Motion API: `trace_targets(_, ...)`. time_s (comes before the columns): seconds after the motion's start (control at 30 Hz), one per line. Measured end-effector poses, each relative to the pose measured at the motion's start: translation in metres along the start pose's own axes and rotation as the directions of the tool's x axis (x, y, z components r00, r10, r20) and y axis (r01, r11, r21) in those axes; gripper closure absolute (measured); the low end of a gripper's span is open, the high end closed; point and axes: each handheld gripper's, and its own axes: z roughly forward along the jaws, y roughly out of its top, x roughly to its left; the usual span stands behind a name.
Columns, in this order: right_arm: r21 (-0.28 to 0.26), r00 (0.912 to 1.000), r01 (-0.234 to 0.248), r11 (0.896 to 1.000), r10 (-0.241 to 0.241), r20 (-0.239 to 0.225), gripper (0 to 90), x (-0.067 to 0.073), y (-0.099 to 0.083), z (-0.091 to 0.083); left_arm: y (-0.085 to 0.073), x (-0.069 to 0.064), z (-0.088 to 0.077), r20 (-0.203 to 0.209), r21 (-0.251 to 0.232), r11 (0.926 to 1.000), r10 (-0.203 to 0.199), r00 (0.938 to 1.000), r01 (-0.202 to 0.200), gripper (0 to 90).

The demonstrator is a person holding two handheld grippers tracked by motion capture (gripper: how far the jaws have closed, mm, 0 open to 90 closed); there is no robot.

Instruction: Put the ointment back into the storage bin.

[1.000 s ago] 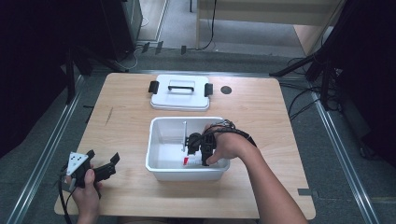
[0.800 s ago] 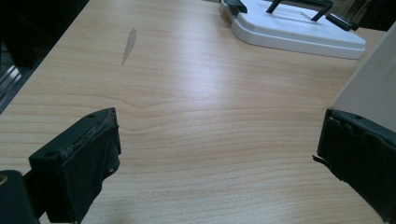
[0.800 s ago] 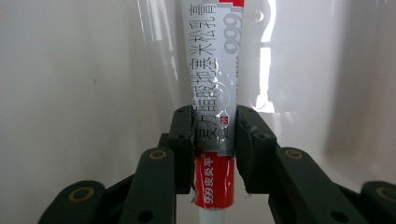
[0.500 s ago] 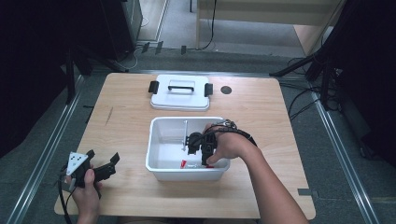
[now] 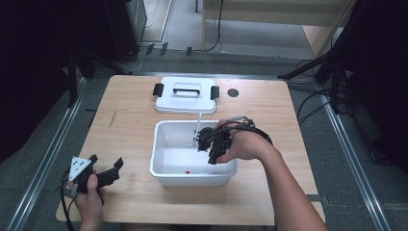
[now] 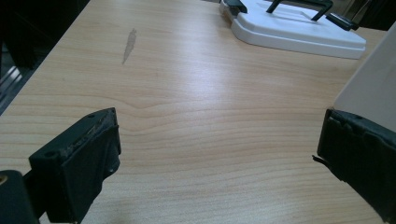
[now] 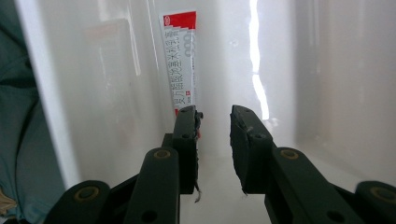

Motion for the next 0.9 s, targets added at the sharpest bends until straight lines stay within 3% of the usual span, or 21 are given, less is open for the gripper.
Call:
trace_targets(0.17,-0.074,0.9999,-0.006,0.997,0.007,0.014,73.3,0.003,-0.009,-0.028,0.0,0.0,0.0,-0.001,0.0,1.0,0.001,1.0,-0.001,0.3)
trace_targets(0.4,-0.116,0.9974,-0.049,0.992,0.055,0.046,72.0,0.004,-0.032,-0.056,0.0,0.0,0.0,-0.002,0.002,1.0,0.001,1.0,-0.001,0.3)
trace_targets(0.67,-0.147,0.9902,-0.105,0.984,0.117,0.076,70.2,0.003,-0.064,-0.071,0.0,-0.001,0.0,-0.004,0.0,1.0,0.003,1.0,-0.003,0.3)
trace_targets(0.73,-0.152,0.9849,-0.15,0.977,0.161,0.064,70.5,0.003,-0.077,-0.074,0.0,-0.001,0.0,-0.004,-0.001,1.0,0.002,1.0,-0.002,0.3)
trace_targets(0.9,-0.162,0.9765,-0.199,0.967,0.209,0.05,71.0,0.002,-0.097,-0.072,0.0,-0.001,0.0,-0.005,0.0,1.0,0.004,1.0,-0.004,0.3)
